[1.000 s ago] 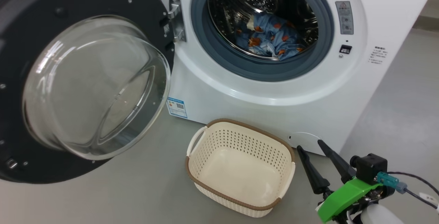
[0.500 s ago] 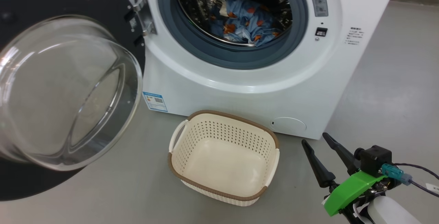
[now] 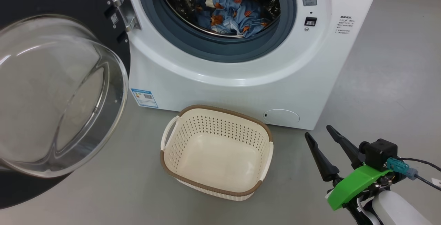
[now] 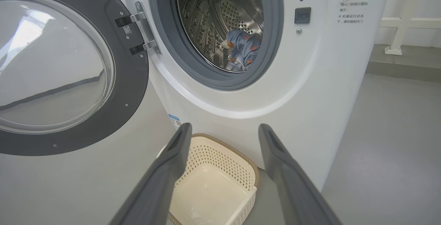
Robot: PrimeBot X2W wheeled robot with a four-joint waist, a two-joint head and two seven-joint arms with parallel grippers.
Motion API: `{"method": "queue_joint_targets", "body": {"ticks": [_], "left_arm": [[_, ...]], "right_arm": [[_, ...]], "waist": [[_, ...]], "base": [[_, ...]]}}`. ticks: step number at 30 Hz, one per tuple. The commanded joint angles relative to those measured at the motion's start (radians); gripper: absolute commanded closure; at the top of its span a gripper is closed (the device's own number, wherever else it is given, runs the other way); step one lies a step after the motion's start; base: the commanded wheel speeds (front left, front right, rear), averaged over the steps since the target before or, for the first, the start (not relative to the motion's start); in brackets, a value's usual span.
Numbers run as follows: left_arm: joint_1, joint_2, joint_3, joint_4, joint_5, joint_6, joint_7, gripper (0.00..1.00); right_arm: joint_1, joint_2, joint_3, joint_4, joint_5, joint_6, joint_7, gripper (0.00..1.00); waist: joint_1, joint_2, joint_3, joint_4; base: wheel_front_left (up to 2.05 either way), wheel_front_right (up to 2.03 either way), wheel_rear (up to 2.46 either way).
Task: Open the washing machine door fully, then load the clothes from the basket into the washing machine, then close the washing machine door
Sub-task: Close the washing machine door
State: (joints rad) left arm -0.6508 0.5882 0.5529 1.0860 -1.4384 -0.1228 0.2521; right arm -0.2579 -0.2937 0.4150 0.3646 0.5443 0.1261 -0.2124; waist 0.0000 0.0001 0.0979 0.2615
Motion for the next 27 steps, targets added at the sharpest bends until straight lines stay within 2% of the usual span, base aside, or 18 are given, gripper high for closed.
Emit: {"method": "queue_joint_targets", "body": {"ticks": [1,6,10,16,27], "left_arm": [[0.013,0.070,0.008,-0.015,-0.008,-0.008,0.034,1.00],[0.029,0.061,-0.012,-0.018,-0.025,-0.008,0.149,1.00],[0.055,0.051,-0.037,-0.028,-0.038,-0.008,0.280,1.00],[0.099,0.043,-0.057,-0.079,-0.048,-0.008,0.382,1.00],[0.223,-0.021,-0.084,-0.272,-0.119,-0.008,0.646,1.00]], "right_arm": [[-0.011,-0.009,0.007,-0.026,-0.017,0.005,-0.003,0.00],[-0.004,0.003,-0.002,-0.023,-0.020,0.005,-0.006,0.00],[0.004,0.012,-0.004,-0.015,-0.018,0.005,-0.011,0.00],[0.014,0.025,-0.003,-0.005,-0.011,0.005,-0.020,0.00],[0.029,0.054,0.000,0.022,0.015,0.005,-0.042,0.00]], "waist": [[0.0000,-0.0001,-0.001,0.002],[0.0000,-0.0001,-0.012,0.011],[0.0000,-0.0001,-0.032,0.021],[0.0000,-0.0001,-0.057,0.033],[0.0000,-0.0001,-0.099,0.047]], "base": [[0.00,0.00,0.00],[0.00,0.00,0.00],[0.00,0.00,0.00],[0.00,0.00,0.00],[0.00,0.00,0.00]]}}
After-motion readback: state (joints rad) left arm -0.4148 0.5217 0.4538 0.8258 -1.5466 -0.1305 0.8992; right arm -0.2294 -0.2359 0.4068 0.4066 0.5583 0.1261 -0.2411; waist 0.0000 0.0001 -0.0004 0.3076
